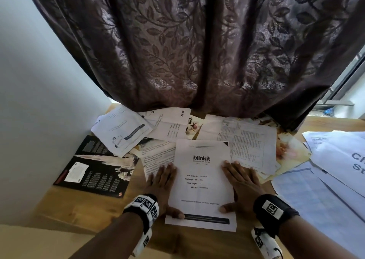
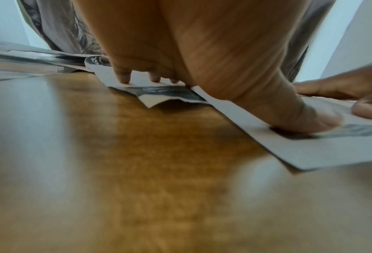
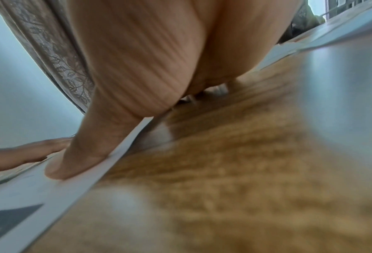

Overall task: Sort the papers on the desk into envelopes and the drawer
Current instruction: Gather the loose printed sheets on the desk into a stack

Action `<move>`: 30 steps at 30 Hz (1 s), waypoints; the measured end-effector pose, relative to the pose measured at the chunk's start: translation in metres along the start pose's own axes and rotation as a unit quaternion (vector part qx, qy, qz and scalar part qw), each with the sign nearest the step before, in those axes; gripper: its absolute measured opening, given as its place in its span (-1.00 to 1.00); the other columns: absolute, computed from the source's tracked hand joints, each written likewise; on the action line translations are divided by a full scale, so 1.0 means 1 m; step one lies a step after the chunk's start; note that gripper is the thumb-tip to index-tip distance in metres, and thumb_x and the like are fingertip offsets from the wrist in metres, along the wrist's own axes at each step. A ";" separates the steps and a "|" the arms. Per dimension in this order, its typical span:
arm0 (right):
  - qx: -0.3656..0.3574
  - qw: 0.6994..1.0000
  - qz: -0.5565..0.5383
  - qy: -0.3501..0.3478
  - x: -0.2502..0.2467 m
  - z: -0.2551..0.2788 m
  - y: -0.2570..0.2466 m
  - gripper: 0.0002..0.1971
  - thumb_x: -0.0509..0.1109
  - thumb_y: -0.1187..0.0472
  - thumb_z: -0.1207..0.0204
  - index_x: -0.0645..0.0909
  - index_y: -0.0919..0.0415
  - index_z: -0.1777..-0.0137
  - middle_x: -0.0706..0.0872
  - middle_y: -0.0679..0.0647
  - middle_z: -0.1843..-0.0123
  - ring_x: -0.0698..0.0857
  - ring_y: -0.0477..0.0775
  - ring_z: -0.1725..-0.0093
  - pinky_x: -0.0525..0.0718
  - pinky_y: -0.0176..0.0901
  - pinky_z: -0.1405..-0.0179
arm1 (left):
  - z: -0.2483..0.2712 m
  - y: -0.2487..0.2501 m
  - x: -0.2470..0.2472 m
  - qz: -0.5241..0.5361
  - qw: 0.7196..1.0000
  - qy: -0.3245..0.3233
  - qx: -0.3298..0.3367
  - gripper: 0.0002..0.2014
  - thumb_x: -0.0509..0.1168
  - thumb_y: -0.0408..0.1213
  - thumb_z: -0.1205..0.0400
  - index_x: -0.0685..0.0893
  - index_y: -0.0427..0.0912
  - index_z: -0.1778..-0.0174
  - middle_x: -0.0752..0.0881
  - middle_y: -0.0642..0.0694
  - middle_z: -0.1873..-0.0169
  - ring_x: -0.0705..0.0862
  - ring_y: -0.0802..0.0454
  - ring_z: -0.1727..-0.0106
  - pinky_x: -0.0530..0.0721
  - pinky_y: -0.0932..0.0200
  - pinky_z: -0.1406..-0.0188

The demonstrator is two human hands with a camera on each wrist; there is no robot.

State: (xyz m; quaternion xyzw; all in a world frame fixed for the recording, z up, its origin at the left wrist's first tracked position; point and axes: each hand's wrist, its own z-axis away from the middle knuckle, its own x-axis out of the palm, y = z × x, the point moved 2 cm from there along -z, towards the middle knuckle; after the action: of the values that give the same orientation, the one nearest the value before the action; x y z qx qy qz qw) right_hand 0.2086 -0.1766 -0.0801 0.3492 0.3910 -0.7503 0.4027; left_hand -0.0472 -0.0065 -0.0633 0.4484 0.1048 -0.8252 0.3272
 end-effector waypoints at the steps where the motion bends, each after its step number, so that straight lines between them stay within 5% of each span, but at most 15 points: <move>1: 0.004 1.000 0.004 -0.003 -0.001 0.000 -0.003 0.46 0.23 -0.80 0.01 -0.51 -0.15 -0.70 -0.55 -0.17 -0.70 -0.59 0.00 -0.65 -0.47 0.34 -0.66 | 0.000 -0.004 -0.002 0.004 1.000 0.002 0.004 0.44 0.28 0.64 -0.18 -0.58 0.03 -0.60 -0.63 0.03 -0.57 -0.59 -0.11 -0.60 -0.39 -0.26 -0.64; 5: 0.022 1.000 0.013 -0.012 -0.008 0.000 -0.015 0.37 0.18 -0.81 -0.03 -0.44 -0.26 -0.70 -0.60 -0.12 -0.68 -0.57 0.10 -0.66 -0.44 0.39 -0.64 | -0.001 -0.019 -0.024 0.015 0.996 0.084 -0.008 0.11 0.09 0.56 -0.45 -0.26 0.01 -0.72 -0.29 0.02 -0.72 -0.20 -0.12 -0.73 -0.25 -0.19 -0.67; 9: 0.009 1.000 0.008 0.024 -0.008 -0.011 -0.050 0.15 0.21 -0.69 -0.26 -0.35 -0.33 -0.69 -0.62 -0.20 -0.63 -0.55 0.07 -0.67 -0.41 0.33 -0.66 | -0.009 -0.068 -0.050 0.008 0.985 0.163 -0.048 -0.21 0.03 0.26 -0.69 -0.11 -0.01 -0.74 -0.24 -0.04 -0.73 -0.15 -0.17 -0.73 -0.15 -0.18 -0.67; 15: 0.013 0.998 -0.032 0.055 0.004 -0.030 -0.100 -0.05 0.37 -0.31 -0.54 -0.18 -0.28 -0.74 -0.34 -0.28 -0.73 -0.22 0.00 -0.77 -0.10 0.04 -0.74 | -0.032 -0.164 -0.076 0.035 0.970 0.192 -0.144 -0.23 0.18 -0.03 -0.70 -0.10 -0.09 -0.73 -0.12 -0.13 -0.74 -0.09 -0.20 -0.73 -0.03 -0.13 -0.71; 22: 0.030 0.999 -0.026 0.035 0.014 -0.030 -0.100 -0.13 0.28 -0.42 -0.52 -0.20 -0.41 -0.67 -0.29 -0.33 -0.71 -0.25 -0.17 -0.74 -0.19 -0.10 -0.73 | -0.053 -0.211 -0.077 -0.054 0.981 0.116 -0.148 -0.43 0.07 -0.14 -0.73 0.12 -0.15 -0.68 0.17 -0.14 -0.68 0.25 -0.20 -0.65 0.47 -0.22 -0.44; 27: 0.040 0.998 -0.028 0.040 0.012 -0.027 -0.105 -0.16 0.29 -0.42 -0.50 -0.24 -0.48 -0.58 -0.32 -0.39 -0.66 -0.25 -0.20 -0.73 -0.20 -0.16 -0.69 | -0.044 -0.215 -0.090 -0.016 0.979 0.170 -0.114 -0.54 0.21 -0.22 -0.65 0.31 -0.07 -0.48 0.46 -0.04 -0.47 0.56 -0.16 -0.40 0.67 -0.21 -0.17; 30: 0.043 0.998 -0.026 0.037 0.008 -0.027 -0.110 -0.07 0.05 -0.62 -0.30 -0.16 -0.42 -0.66 -0.29 -0.38 -0.68 -0.20 -0.16 -0.75 -0.14 -0.14 -0.71 | -0.031 -0.214 -0.096 0.017 0.968 0.235 -0.085 -0.53 0.24 -0.21 -0.63 0.32 -0.03 -0.47 0.47 0.00 -0.48 0.57 -0.15 -0.39 0.69 -0.17 -0.11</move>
State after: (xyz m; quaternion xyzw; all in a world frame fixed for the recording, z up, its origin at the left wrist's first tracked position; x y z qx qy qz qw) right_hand 0.1140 -0.1154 -0.0653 0.3833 0.3823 -0.7631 0.3531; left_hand -0.1253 0.2139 -0.0289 0.6024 0.2411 -0.6787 0.3442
